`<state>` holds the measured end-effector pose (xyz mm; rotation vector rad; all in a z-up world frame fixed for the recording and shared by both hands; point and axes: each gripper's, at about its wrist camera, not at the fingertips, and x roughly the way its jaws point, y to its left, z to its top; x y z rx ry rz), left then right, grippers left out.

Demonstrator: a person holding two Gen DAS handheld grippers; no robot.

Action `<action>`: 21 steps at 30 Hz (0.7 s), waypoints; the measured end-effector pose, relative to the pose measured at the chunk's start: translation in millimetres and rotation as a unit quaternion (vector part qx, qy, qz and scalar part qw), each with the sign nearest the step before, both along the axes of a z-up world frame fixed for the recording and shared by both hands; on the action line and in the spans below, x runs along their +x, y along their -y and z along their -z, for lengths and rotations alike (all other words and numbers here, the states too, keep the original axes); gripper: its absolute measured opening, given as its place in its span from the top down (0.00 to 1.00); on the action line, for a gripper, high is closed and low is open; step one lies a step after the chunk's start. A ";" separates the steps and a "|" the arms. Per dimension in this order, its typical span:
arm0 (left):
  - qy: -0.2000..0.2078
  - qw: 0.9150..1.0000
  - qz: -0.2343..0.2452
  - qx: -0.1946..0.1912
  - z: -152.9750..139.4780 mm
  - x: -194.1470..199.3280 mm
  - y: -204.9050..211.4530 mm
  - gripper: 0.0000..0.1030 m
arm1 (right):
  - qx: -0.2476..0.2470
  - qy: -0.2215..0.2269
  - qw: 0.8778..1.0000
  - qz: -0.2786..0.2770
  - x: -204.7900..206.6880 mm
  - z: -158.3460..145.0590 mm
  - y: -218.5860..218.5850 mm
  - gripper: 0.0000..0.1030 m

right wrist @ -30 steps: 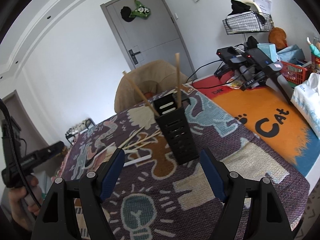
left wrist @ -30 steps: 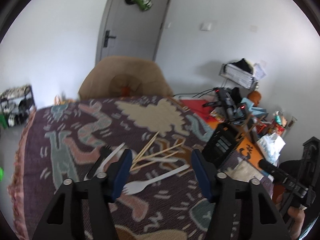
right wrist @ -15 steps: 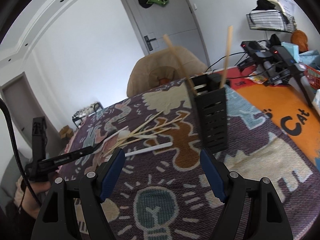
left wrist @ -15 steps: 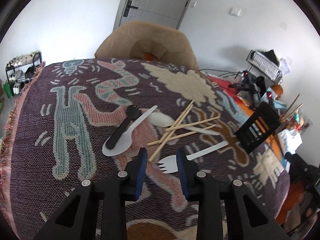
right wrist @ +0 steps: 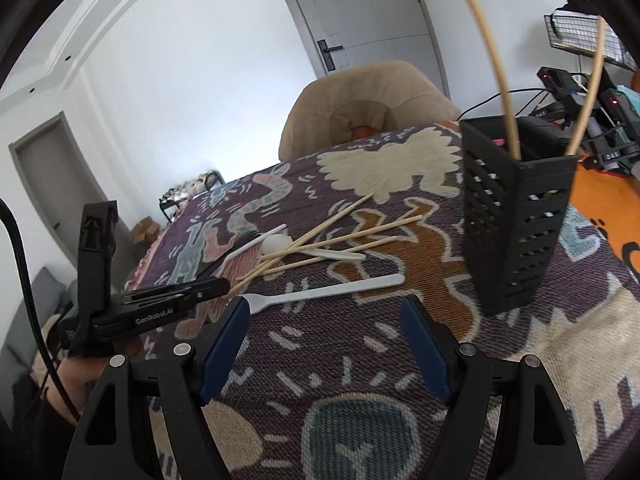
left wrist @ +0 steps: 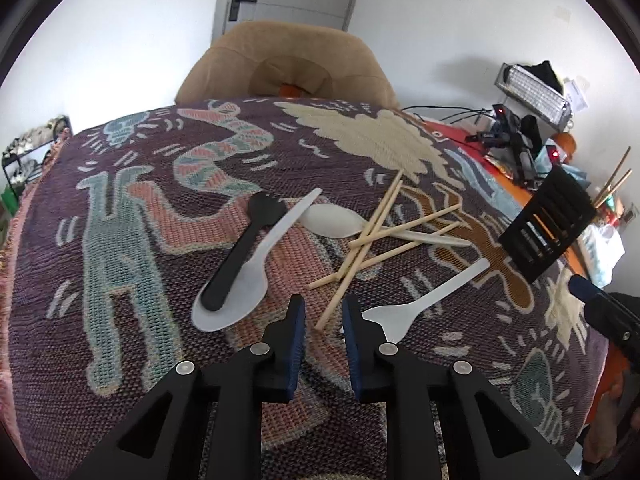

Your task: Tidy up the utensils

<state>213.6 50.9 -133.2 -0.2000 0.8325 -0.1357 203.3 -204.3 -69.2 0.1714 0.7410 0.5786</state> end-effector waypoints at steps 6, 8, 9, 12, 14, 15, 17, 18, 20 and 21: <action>-0.011 1.000 0.013 0.002 2.9 9.5 5.9 0.80 | 0.000 -0.012 1.000 -0.002 7.3 5.0 -5.0 0.25; -0.020 1.000 0.016 0.003 7.1 12.5 7.3 0.80 | -0.003 -0.016 1.000 -0.001 9.4 7.0 -5.5 0.25; -0.025 0.999 0.019 0.004 9.7 13.1 8.5 0.80 | -0.003 -0.018 1.000 0.001 11.1 8.7 -6.6 0.25; -0.021 0.999 0.029 0.016 13.9 10.1 13.6 0.81 | -0.002 -0.027 1.000 0.003 14.6 10.9 -7.4 0.25; -0.022 0.999 0.030 0.017 13.5 9.5 13.4 0.83 | -0.003 -0.027 1.000 0.000 15.9 9.8 -9.7 0.25; -0.024 0.999 0.030 0.019 13.1 9.5 12.7 0.87 | -0.004 -0.026 1.000 -0.002 15.6 7.7 -12.0 0.25; -0.028 0.999 0.035 0.016 11.3 7.2 11.0 0.93 | -0.006 -0.023 1.000 -0.006 17.0 4.8 -15.9 0.25; -0.028 0.999 0.037 0.011 10.0 5.1 9.6 0.94 | -0.008 -0.023 1.000 -0.007 17.9 3.9 -17.7 0.25; -0.018 0.999 0.038 0.007 4.0 -3.2 7.8 0.96 | -0.014 -0.020 1.000 -0.008 19.6 1.3 -22.3 0.25; -0.014 0.999 0.041 0.004 1.2 -7.0 7.4 0.96 | -0.016 -0.019 1.000 -0.009 20.6 0.4 -24.7 0.25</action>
